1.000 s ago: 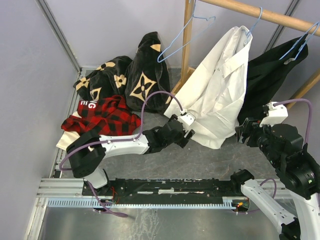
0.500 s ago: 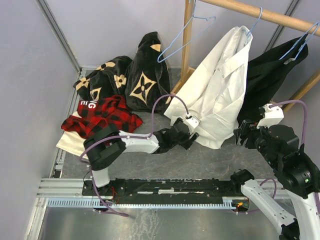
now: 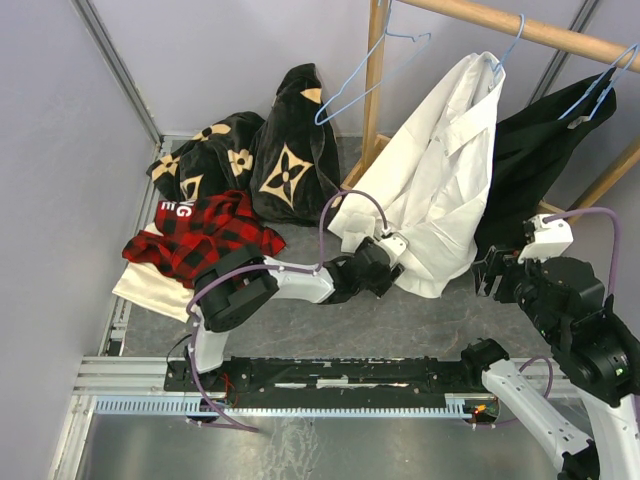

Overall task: Place the shirt on the hanger
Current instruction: Adjust the shirt at the center of the board.

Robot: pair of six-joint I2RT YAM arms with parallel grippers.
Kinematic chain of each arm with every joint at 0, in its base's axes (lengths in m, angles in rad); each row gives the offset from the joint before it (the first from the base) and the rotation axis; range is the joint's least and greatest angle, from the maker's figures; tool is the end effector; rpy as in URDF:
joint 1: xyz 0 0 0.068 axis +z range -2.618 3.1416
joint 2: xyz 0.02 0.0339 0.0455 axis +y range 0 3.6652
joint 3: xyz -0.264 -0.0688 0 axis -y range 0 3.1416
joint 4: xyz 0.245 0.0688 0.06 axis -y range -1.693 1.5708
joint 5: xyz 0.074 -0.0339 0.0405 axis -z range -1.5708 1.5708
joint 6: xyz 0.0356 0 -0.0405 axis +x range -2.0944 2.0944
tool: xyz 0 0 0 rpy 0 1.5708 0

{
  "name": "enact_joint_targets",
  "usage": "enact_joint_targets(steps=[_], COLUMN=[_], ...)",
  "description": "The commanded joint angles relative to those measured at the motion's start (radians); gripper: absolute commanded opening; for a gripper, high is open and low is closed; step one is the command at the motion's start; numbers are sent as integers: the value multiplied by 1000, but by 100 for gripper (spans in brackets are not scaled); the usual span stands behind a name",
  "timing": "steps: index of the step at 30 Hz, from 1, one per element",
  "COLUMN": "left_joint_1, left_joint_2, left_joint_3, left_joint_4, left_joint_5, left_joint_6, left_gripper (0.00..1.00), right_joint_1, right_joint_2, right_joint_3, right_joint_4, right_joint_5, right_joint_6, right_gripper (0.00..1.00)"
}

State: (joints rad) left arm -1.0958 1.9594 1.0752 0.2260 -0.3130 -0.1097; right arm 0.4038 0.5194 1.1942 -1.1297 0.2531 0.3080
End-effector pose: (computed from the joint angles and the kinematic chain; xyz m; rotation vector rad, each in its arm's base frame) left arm 0.1959 -0.3570 0.1404 0.8930 2.0228 -0.3269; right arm 0.0422 0.0083 0.3968 0.0632 2.0147 0.1973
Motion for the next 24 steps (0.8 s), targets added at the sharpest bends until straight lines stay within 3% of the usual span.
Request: enact_joint_targets(steps=[1, 3, 8, 10, 16, 24], left_joint_1=[21, 46, 120, 151, 237, 294], left_joint_2=[51, 59, 70, 67, 127, 294], left_joint_3=[58, 69, 127, 158, 366, 725], left_joint_4=[-9, -16, -84, -110, -236, -360], left_joint_5=[10, 66, 97, 82, 16, 38], left_joint_6=[0, -28, -60, -68, -55, -11], left_gripper=[74, 65, 17, 6, 3, 3], right_joint_1=[-2, -2, -1, -2, -2, -2], right_joint_2=[-27, -36, -45, -49, -63, -70], right_joint_3=[8, 8, 20, 22, 31, 54], right_joint_4=[13, 19, 20, 19, 9, -20], right_joint_5=[22, 21, 34, 41, 58, 75], right_joint_6=[-20, -27, -44, -49, -50, -53], right_gripper=[74, 74, 74, 74, 74, 74])
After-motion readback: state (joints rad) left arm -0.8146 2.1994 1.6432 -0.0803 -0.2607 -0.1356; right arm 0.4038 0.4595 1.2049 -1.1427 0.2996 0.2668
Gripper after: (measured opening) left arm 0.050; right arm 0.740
